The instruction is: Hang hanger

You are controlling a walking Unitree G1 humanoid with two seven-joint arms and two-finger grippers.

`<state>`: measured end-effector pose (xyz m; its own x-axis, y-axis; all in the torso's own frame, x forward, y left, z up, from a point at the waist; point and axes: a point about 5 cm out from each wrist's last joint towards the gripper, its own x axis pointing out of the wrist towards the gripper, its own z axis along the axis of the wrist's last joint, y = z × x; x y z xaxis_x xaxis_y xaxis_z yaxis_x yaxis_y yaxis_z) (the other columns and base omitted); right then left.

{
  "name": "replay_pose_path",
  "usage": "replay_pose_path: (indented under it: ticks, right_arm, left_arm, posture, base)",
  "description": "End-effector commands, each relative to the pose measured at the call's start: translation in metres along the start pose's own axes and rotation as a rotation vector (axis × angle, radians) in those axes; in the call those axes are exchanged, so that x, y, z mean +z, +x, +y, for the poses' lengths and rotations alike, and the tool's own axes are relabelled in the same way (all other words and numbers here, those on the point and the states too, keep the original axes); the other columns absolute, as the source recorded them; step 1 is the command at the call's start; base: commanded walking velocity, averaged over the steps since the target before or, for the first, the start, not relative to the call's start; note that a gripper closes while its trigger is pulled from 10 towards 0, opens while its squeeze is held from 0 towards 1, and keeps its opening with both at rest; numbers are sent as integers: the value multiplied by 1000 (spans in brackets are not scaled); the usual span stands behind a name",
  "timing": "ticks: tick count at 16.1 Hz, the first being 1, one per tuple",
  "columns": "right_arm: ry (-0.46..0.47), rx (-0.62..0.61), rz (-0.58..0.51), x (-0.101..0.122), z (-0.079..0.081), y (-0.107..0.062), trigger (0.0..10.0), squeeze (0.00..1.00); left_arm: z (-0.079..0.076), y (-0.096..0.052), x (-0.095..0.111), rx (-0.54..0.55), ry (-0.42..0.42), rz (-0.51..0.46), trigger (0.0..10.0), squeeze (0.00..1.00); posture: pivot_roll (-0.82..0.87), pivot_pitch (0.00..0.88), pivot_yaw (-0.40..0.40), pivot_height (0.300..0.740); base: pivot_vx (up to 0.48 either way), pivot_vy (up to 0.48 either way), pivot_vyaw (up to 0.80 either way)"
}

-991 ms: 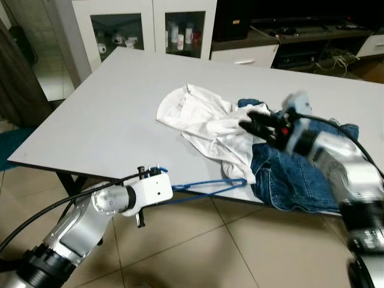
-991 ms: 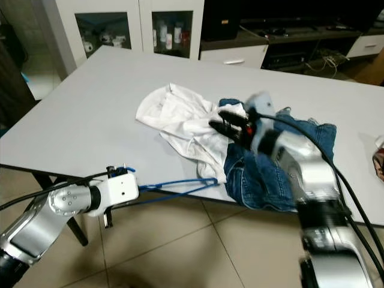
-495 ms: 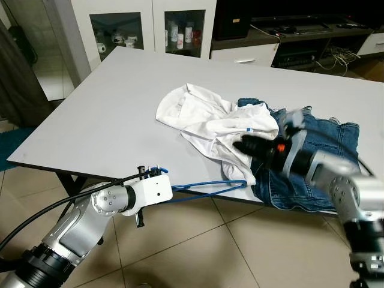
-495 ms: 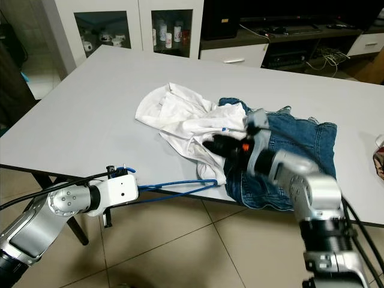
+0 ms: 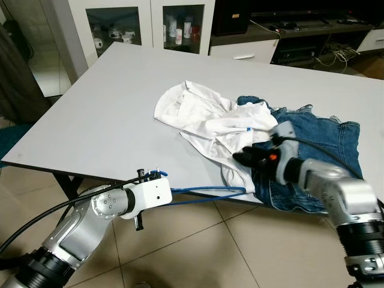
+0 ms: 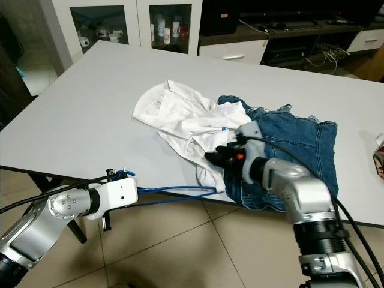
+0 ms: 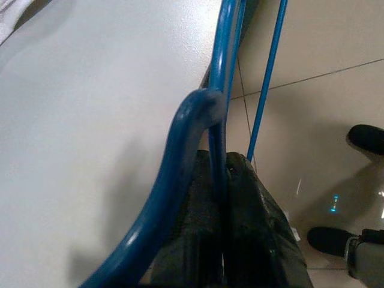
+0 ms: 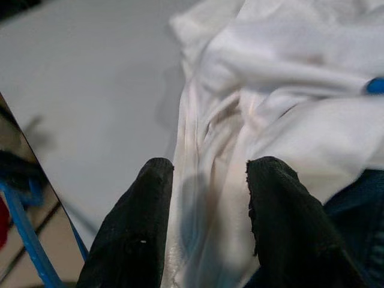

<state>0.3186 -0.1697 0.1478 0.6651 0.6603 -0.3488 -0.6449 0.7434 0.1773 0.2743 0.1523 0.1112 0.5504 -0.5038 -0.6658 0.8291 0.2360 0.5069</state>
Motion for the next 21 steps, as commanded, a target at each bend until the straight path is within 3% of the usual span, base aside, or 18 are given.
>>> replay_pose_path:
  ticks: [1,8,10,14,15,16,17,18,19,21]
  right_arm:
    - [-23,-21,23,-1,-1,0,10000,0]
    - [-24,39,68,-14,14,3,10000,0]
    - [-85,66,75,-12,17,-6,10000,0]
    - [-173,55,132,-23,18,-9,10000,0]
    - [-210,54,157,-26,19,-8,8471,0]
    - [-231,54,172,-28,19,-8,7569,0]
    - [-238,51,185,-29,19,-8,4157,0]
    - [-239,47,190,-30,18,-8,3373,0]
    - [-230,24,184,-30,16,-7,0,0]
    - [-202,13,143,-25,14,-5,0,0]
  left_arm:
    - [1,0,5,15,22,-9,10000,0]
    - [1,0,5,19,26,-8,10000,0]
    - [2,-1,4,19,28,-5,10000,0]
    - [1,1,5,17,29,-12,10000,0]
    - [2,1,7,18,30,-16,10000,0]
    - [3,1,7,19,30,-18,10000,0]
    - [3,1,7,19,31,-18,10000,0]
    - [3,1,7,20,31,-18,10000,0]
    - [2,1,7,20,30,-19,10000,0]
    - [2,1,7,22,28,-19,10000,0]
  posture:
    - [88,107,-76,740]
    - [91,104,-69,740]
    - [89,104,-68,740]
    - [82,102,-65,740]
    - [82,102,-64,740]
    - [82,102,-64,740]
    - [82,102,-64,740]
    - [84,102,-65,740]
    - [86,102,-66,740]
    - [86,102,-66,740]
  base:
    - [0,0,0]
    - [0,0,0]
    - [0,0,0]
    - [0,0,0]
    - [0,0,0]
    - [0,0,0]
    - [0,0,0]
    - [0,0,0]
    - [0,0,0]
    - [0,0,0]
